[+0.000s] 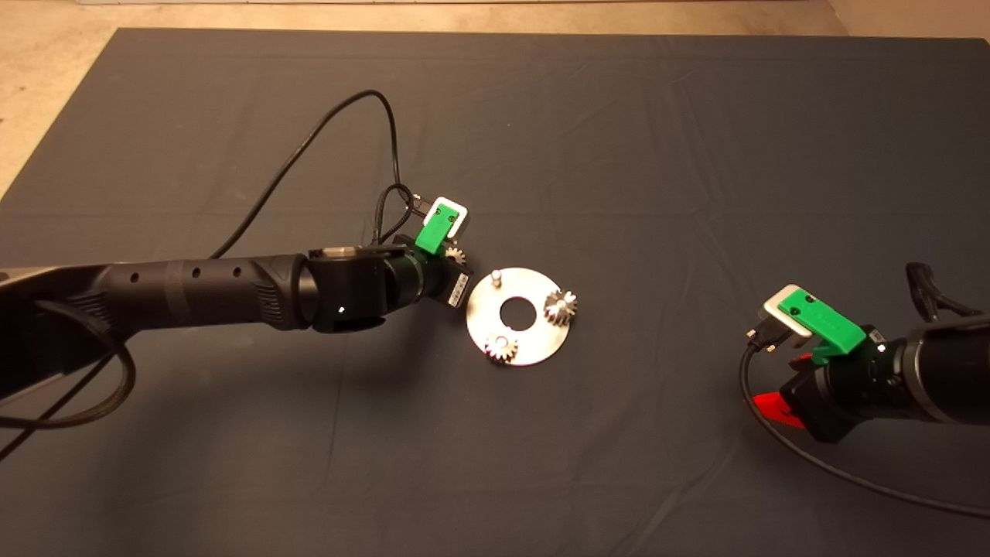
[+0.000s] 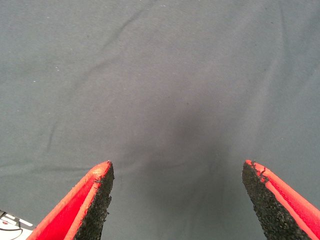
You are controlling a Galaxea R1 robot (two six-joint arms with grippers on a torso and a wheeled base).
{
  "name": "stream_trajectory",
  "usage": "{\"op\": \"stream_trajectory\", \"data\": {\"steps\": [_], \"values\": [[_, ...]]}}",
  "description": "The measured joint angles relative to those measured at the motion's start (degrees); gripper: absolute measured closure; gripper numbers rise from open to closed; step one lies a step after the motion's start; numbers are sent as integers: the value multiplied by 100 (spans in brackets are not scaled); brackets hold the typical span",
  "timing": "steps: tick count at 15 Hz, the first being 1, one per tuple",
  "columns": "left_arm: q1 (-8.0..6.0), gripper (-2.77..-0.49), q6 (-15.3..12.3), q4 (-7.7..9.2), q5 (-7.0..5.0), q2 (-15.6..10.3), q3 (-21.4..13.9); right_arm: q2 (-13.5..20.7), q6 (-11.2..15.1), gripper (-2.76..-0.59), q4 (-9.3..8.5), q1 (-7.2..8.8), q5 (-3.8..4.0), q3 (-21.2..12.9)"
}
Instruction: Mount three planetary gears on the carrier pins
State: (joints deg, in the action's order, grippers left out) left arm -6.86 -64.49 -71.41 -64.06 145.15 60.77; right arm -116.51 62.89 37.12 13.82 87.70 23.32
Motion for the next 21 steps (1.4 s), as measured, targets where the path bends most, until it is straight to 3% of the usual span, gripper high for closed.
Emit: {"op": "stream_trajectory", "data": {"steps": [7,11,16,19,21], "values": [[-1,-89,7,2,12,-7,0,35,-2,-189,2,0,0,0],[0,-86,226,13,67,-45,-2,52,-2,-189,2,0,3,0],[-63,-77,699,353,89,-85,-11,50,-2,-189,2,-9,1,0],[-82,-72,802,441,48,-96,-41,47,-2,-189,2,-63,1,0],[-107,-72,933,587,-18,-122,-116,46,-2,-189,2,-63,0,0]]}}
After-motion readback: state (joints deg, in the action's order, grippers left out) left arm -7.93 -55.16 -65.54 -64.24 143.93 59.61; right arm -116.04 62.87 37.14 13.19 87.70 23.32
